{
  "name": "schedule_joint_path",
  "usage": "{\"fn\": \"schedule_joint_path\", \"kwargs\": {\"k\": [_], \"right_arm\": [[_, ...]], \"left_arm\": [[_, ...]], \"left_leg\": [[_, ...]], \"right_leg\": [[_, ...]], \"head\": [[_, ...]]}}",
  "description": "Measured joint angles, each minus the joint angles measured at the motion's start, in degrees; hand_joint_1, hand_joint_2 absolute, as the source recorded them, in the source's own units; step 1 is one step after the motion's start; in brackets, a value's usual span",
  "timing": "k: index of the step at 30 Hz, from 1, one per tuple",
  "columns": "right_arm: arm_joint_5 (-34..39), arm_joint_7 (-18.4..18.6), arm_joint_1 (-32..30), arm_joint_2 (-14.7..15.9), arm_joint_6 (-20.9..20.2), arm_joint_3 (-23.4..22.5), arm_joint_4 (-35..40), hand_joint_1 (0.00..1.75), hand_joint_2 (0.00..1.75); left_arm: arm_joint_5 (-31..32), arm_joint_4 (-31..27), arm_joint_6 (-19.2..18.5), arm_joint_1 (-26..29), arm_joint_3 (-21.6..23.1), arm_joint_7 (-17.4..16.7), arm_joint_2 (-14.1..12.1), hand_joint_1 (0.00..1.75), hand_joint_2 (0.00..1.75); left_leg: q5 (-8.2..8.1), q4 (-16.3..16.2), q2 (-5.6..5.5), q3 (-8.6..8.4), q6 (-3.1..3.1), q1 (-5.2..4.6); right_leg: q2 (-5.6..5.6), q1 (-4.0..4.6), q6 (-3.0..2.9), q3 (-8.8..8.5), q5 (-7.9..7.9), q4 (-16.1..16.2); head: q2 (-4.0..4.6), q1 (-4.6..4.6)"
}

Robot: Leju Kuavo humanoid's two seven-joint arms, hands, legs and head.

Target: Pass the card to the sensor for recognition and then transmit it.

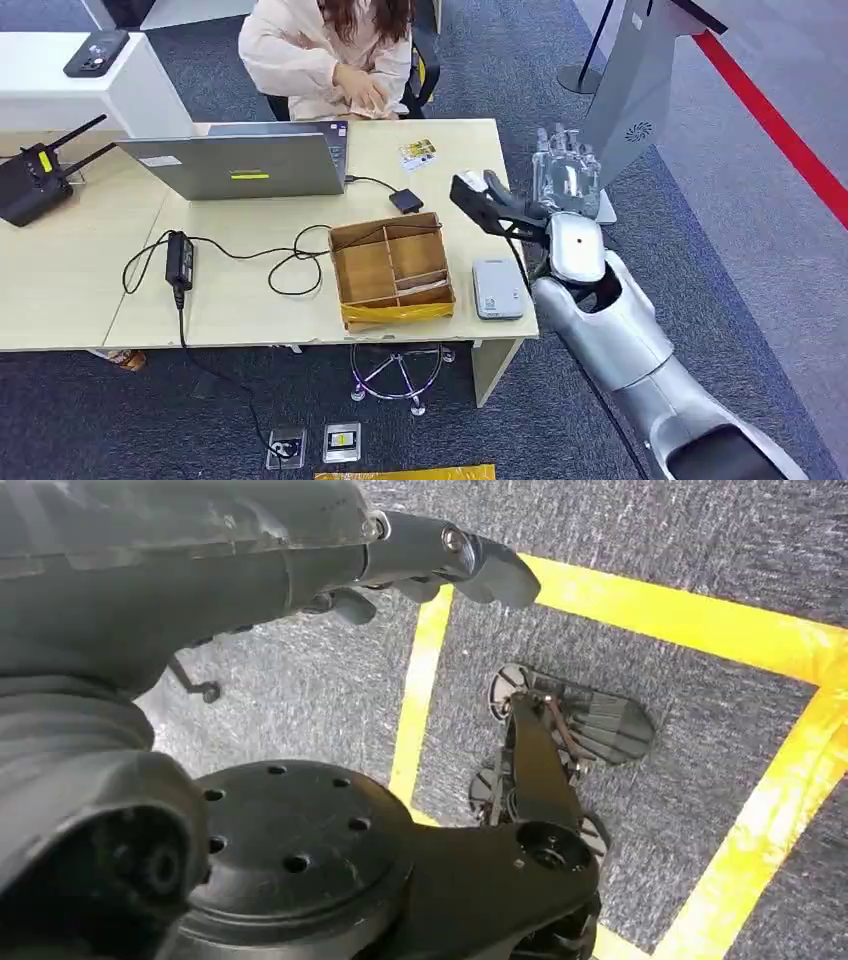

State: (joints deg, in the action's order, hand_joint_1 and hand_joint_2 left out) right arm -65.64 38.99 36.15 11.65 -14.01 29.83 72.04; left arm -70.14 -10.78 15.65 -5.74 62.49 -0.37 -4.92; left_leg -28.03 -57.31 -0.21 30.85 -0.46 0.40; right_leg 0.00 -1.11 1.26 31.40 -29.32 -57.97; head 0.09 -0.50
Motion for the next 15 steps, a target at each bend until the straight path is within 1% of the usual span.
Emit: {"fn": "schedule_joint_path", "kwargs": {"k": [2,5,8,11,14,15], "right_arm": [[0.99,0.02,-2.63,1.33,0.09,-3.70,1.23,0.00,0.00],[2.79,0.02,-6.71,4.52,0.20,-10.11,3.10,0.00,0.00],[5.31,0.02,-10.62,7.54,0.59,-14.60,4.41,0.00,0.00],[8.02,0.02,-13.11,10.14,2.95,-17.19,4.39,0.00,0.00],[10.07,0.02,-14.09,11.62,6.31,-17.57,3.89,0.00,0.00],[10.38,0.02,-14.30,12.06,6.86,-17.72,3.63,0.00,0.00]], "left_arm": [[0.24,0.00,-0.07,0.02,0.02,0.00,0.00,0.00,0.00],[1.14,0.00,-0.09,0.11,0.07,0.00,0.04,0.00,0.00],[1.75,0.00,-0.09,0.07,0.55,0.00,0.04,0.00,0.00],[1.77,0.00,0.04,0.05,0.90,0.04,0.02,0.00,0.00],[1.70,0.00,-0.02,-0.04,0.90,0.44,0.02,0.00,0.00],[1.70,0.00,-0.02,-0.07,0.92,0.55,0.04,0.00,0.00]], "left_leg": [[-0.02,-0.01,-0.02,0.00,-0.02,0.00],[-0.04,-0.02,-0.13,0.05,-0.04,0.00],[-0.07,-0.02,-0.09,0.05,-0.04,0.00],[-0.08,-0.01,0.00,0.07,-0.05,0.00],[-0.07,0.00,0.01,0.05,-0.05,0.01],[-0.07,0.00,0.01,0.06,-0.04,0.01]], "right_leg": [[0.04,0.00,0.00,-0.01,0.00,0.01],[0.15,0.00,0.00,0.00,0.00,0.01],[0.13,0.00,0.00,0.00,0.00,0.02],[0.04,0.00,0.00,0.02,0.00,0.01],[0.02,0.01,0.00,0.03,0.00,0.01],[0.02,0.01,0.00,0.03,0.00,0.01]], "head": [[0.00,0.02],[0.00,0.00],[0.00,0.02],[0.00,0.00],[0.00,0.02],[0.00,0.02]]}}
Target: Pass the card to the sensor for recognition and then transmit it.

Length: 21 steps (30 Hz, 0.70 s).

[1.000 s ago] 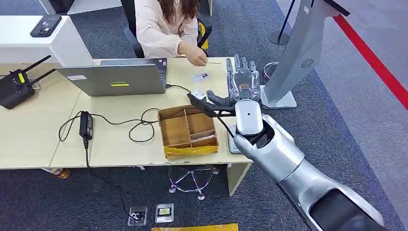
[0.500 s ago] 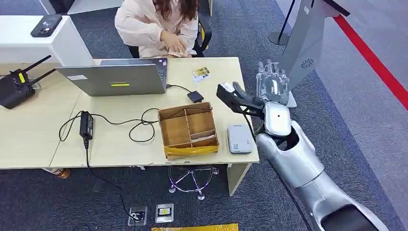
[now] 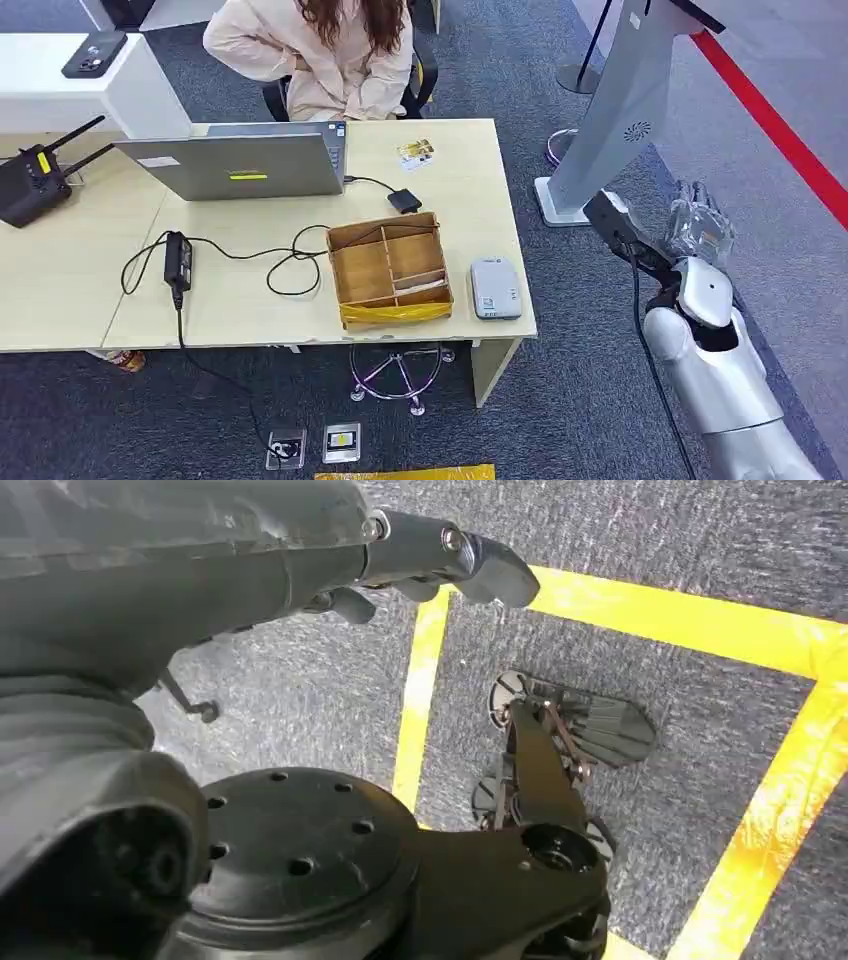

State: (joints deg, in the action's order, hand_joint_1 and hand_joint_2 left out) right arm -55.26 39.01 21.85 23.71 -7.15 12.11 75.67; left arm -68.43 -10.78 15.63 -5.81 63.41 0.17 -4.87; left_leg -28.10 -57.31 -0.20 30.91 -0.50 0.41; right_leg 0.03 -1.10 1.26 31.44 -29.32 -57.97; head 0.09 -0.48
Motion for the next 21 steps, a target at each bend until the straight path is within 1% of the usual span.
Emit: {"fn": "schedule_joint_path", "kwargs": {"k": [3,5,10,11,16,21], "right_arm": [[2.01,0.00,-0.14,0.97,0.83,-0.22,-0.92,0.00,0.00],[4.72,-0.02,-0.17,1.64,2.57,-0.05,-2.14,0.00,0.00],[15.06,-0.61,-1.34,3.22,11.51,1.18,-8.02,0.00,0.00],[16.23,-0.90,-1.88,3.46,12.75,1.53,-9.21,0.00,0.00],[23.45,-5.18,-4.14,3.57,19.78,3.56,-17.07,0.00,0.00],[28.66,-8.92,-6.02,3.00,24.37,5.37,-25.18,0.00,0.00]], "left_arm": [[-0.02,0.00,0.11,-0.01,0.00,0.15,0.00,0.00,0.00],[-0.04,0.00,0.13,-0.06,0.00,0.18,0.00,0.00,0.00],[-0.39,0.00,0.68,-0.08,0.00,0.18,0.02,0.00,0.00],[-0.42,0.00,0.74,-0.08,0.00,0.18,0.02,0.00,0.00],[-1.09,0.02,1.14,-0.10,-0.07,0.18,0.02,0.00,0.00],[-1.22,0.02,1.27,-0.08,-0.09,-0.52,0.04,0.00,0.00]], "left_leg": [[0.01,0.00,0.00,0.00,0.01,0.00],[0.01,0.01,0.00,0.00,0.01,0.00],[0.00,0.00,-0.04,0.05,0.00,0.00],[0.00,0.00,-0.05,0.05,0.00,0.00],[-0.01,0.01,-0.08,0.11,-0.02,0.00],[-0.01,0.01,-0.15,0.15,-0.01,0.01]], "right_leg": [[0.00,0.00,0.00,0.00,0.00,-0.01],[-0.01,0.00,0.00,-0.01,0.00,-0.01],[0.02,-0.01,0.00,-0.01,-0.01,0.00],[0.03,0.00,0.01,-0.01,-0.01,0.00],[0.04,0.00,0.01,0.06,-0.01,0.00],[0.15,0.01,0.00,0.06,-0.02,0.00]], "head": [[0.00,0.00],[0.00,0.00],[0.00,0.00],[0.00,0.00],[0.00,0.00],[0.00,0.00]]}}
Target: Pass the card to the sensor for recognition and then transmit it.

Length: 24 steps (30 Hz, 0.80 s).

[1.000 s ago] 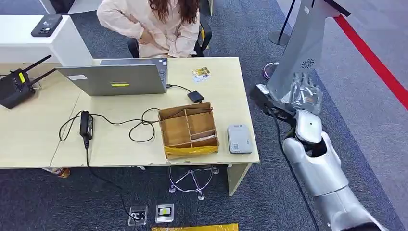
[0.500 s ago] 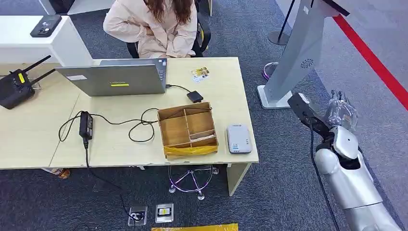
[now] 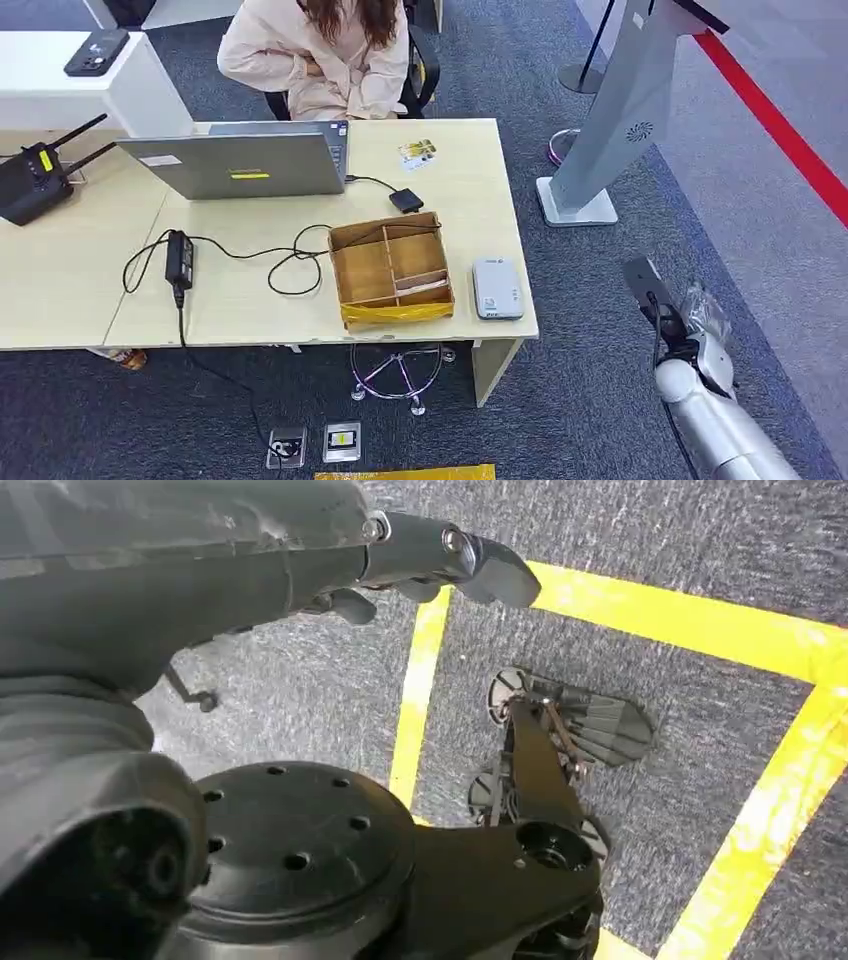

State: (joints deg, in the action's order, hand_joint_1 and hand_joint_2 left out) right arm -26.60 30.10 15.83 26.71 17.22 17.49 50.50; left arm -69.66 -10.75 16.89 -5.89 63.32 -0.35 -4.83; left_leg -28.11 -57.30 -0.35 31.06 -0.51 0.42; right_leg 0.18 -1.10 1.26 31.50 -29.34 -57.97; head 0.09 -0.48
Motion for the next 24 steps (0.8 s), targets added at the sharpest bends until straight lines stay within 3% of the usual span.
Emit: {"fn": "schedule_joint_path", "kwargs": {"k": [8,24], "right_arm": [[3.83,-1.42,-1.90,-0.57,2.30,1.57,-8.51,0.00,0.00],[10.60,0.30,-8.40,0.55,6.04,3.10,-10.35,0.00,0.00]], "left_arm": [[0.66,0.00,0.48,-0.01,0.02,-0.52,-0.02,0.00,0.00],[1.22,0.00,-0.02,-0.02,0.02,-0.52,-0.17,0.00,0.00]], "left_leg": [[0.00,-0.01,0.02,0.00,0.00,-0.01],[0.00,0.00,0.06,-0.01,0.00,-0.01]], "right_leg": [[-0.02,0.00,0.00,0.04,0.00,0.00],[-0.09,-0.01,0.00,0.05,0.00,0.00]], "head": [[0.00,0.00],[0.00,0.00]]}}
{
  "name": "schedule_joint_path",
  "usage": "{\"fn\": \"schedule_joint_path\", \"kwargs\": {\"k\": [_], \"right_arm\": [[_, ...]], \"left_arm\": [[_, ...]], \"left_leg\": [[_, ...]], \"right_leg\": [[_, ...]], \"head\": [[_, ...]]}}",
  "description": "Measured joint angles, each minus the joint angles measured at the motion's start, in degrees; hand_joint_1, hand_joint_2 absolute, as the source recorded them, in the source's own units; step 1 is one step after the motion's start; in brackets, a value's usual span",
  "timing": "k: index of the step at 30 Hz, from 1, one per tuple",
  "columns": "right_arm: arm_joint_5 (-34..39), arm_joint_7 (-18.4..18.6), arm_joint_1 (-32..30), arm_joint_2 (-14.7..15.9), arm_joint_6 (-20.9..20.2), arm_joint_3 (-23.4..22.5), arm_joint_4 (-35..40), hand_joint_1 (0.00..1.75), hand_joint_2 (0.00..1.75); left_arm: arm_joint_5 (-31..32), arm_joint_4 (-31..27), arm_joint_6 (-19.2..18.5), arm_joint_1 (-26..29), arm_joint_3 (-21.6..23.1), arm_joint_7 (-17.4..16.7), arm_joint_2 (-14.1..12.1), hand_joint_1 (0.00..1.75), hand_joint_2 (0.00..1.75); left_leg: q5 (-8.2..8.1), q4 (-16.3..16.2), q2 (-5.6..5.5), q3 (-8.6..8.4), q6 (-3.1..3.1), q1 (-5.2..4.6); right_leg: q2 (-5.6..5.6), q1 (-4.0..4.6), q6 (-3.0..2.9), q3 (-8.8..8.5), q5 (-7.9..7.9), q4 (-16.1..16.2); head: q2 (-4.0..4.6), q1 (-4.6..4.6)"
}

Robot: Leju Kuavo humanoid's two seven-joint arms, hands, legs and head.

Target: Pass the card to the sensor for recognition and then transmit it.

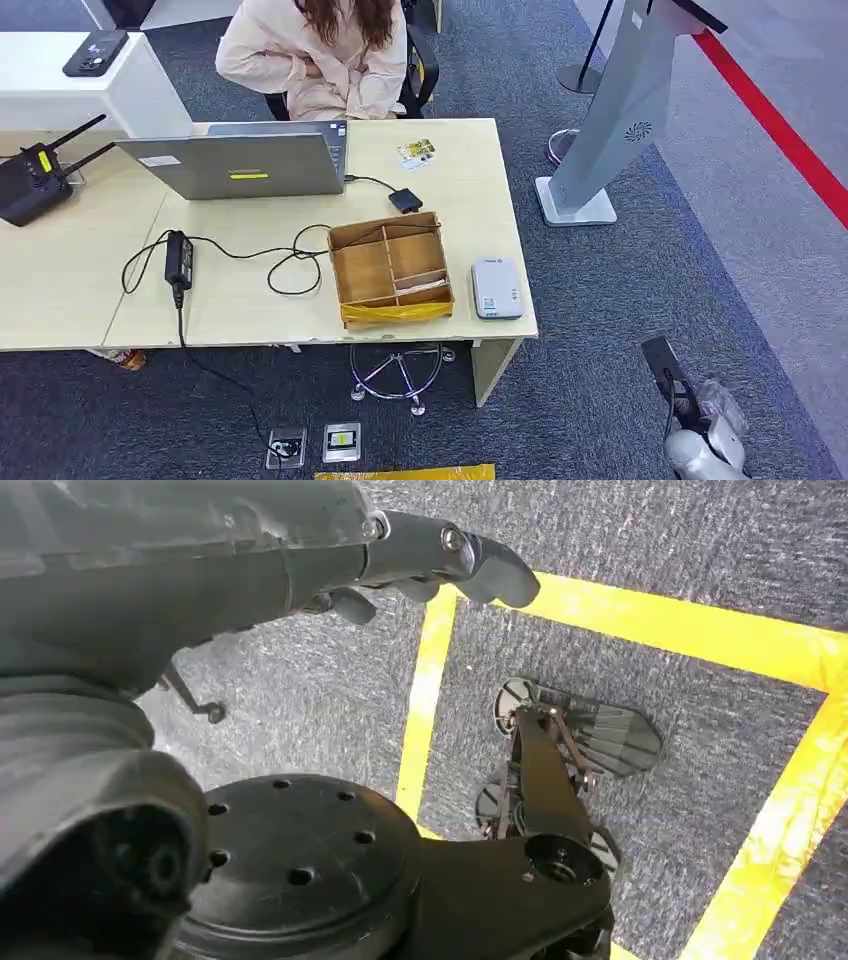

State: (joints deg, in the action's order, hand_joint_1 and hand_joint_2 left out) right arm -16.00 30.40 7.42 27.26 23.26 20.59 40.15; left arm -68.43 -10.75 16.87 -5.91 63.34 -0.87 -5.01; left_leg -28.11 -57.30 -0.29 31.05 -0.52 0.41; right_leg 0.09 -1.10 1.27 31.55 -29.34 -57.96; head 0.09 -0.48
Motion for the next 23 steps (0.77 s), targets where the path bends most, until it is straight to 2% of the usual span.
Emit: {"fn": "schedule_joint_path", "kwargs": {"k": [4,8,12,17,23], "right_arm": [[2.76,-1.91,-0.90,-0.13,1.73,0.52,-1.01,0.00,0.00],[7.36,-7.07,-1.74,-0.89,4.02,0.90,-3.78,0.00,0.00],[12.30,-12.50,-2.67,-3.06,5.53,1.57,-8.56,0.00,0.00],[14.76,-14.12,-3.11,-4.70,5.92,2.08,-12.44,0.00,0.00],[19.74,-18.75,-4.06,-7.10,7.72,2.19,-15.83,0.00,0.00]], "left_arm": [[-0.59,0.00,0.07,0.01,-0.02,0.00,0.00,0.00,0.00],[-1.16,0.00,0.26,0.01,-0.02,0.00,0.07,0.00,0.00],[-1.57,0.00,0.68,0.02,-0.02,0.00,0.15,0.00,0.00],[-1.73,0.00,0.90,0.01,-0.02,0.00,0.17,0.00,0.00],[-2.36,0.00,1.53,0.03,-0.02,0.11,0.31,0.00,0.00]], "left_leg": [[0.00,0.00,0.02,0.01,0.00,0.00],[-0.01,0.01,0.03,0.02,0.00,0.00],[-0.02,0.01,0.05,0.04,0.00,0.00],[-0.02,0.02,0.10,0.02,0.00,0.01],[-0.01,0.02,0.09,0.03,0.00,0.00]], "right_leg": [[-0.01,0.00,0.00,0.00,0.00,0.00],[-0.05,0.00,0.00,0.03,-0.01,0.00],[-0.05,0.00,0.00,0.05,-0.01,0.00],[-0.08,0.00,0.00,0.06,-0.01,0.00],[-0.08,0.00,0.00,0.05,-0.01,0.00]], "head": [[0.00,0.00],[0.00,0.00],[0.00,-0.02],[0.00,0.00],[0.00,0.02]]}}
